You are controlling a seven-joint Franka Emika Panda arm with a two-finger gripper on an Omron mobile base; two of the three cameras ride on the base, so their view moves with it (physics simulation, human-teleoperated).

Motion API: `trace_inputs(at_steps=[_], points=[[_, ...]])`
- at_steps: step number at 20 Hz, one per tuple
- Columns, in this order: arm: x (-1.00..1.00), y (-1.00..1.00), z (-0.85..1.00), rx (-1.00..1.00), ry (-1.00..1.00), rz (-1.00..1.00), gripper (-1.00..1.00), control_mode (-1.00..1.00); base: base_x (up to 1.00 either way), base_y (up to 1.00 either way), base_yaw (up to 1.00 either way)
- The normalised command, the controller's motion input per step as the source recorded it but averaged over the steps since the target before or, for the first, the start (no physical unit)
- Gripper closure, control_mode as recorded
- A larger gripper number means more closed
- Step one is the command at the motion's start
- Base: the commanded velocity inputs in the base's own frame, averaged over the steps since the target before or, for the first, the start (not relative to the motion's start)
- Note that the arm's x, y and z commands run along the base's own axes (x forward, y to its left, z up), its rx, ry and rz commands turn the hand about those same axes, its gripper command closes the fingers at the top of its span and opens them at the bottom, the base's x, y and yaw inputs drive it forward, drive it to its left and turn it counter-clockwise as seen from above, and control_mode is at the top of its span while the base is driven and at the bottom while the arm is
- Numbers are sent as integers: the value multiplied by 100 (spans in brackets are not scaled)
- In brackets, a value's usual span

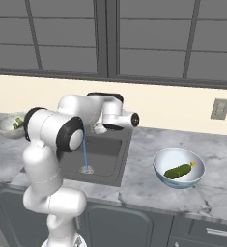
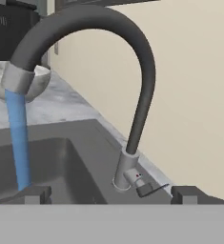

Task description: Pick the broccolis from the sink and place them in one bowl. Place the cucumber in the other bowl. Then turn off the sink faucet.

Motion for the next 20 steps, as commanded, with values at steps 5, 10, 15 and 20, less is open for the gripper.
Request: trace_inputs(at_steps=[5,10,15,20], points=[[28,0,-28,13,2,4,-100,-100,0,0,0],[36,0,-19,13,2,4,-100,-100,0,0,0],[47,0,-19,11,0,3,-100,-100,0,0,0],[48,0,-24,9,0,2,-100,-100,0,0,0]])
